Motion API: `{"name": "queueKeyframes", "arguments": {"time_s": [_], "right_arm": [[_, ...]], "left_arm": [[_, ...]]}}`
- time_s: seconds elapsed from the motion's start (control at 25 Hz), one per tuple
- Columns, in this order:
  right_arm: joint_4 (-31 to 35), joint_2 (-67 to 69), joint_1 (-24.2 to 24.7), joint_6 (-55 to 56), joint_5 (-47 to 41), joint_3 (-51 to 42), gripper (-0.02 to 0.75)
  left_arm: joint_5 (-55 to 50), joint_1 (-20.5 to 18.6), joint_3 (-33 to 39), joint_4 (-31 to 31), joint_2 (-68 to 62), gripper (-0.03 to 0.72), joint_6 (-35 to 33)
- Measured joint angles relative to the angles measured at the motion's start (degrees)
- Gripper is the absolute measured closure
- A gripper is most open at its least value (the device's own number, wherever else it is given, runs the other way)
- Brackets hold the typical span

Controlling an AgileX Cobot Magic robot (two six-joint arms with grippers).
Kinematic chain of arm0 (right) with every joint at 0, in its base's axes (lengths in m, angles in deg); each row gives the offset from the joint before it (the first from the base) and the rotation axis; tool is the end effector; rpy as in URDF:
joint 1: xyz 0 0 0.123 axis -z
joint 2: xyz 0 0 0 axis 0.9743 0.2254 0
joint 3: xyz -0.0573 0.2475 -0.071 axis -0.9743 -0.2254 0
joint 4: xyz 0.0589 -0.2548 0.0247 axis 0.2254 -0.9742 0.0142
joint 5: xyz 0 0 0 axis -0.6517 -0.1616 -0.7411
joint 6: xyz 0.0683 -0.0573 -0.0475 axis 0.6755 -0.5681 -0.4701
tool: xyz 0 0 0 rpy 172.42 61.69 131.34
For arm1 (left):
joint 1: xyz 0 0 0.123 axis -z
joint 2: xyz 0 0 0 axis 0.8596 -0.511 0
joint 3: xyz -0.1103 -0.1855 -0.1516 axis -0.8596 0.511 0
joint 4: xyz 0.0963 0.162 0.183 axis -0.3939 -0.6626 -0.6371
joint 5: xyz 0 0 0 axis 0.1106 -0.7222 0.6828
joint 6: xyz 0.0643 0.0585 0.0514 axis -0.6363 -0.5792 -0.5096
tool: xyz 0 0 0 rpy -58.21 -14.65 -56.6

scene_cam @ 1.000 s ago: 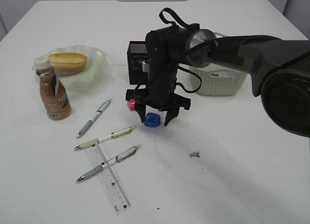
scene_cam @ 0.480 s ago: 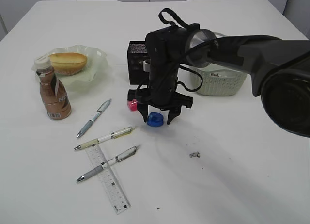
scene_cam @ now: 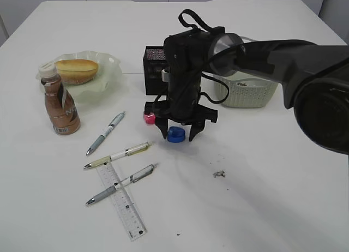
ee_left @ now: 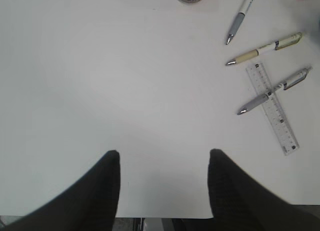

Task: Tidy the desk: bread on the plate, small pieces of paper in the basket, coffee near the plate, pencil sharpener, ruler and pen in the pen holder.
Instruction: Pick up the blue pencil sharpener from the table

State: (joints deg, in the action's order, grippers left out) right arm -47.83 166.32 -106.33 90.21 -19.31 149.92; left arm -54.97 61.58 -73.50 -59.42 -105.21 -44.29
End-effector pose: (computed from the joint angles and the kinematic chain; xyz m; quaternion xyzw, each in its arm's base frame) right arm 0.4396 0.2472 0.1023 0.0679 0.9943 0.0452 0.0689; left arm 0.2114 -0.0134 0.3373 -0.0701 0.9707 -0.0504 0.2244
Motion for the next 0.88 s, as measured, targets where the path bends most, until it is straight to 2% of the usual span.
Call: {"name": "queueKeyframes", "arguments": {"time_s": [0.6,0.88], "right_arm": [[-2.14,0.6,0.0,-1.48,1.59,0.0,0.264],[-3.21,0.6,0.0,-1.83,1.47,0.0,0.377]], "left_arm": [[0.0,0.0,0.0,0.13,0.0,0.328,0.0],[0.0,0.0,0.0,0.15,0.0,0.337,0.0]]}}
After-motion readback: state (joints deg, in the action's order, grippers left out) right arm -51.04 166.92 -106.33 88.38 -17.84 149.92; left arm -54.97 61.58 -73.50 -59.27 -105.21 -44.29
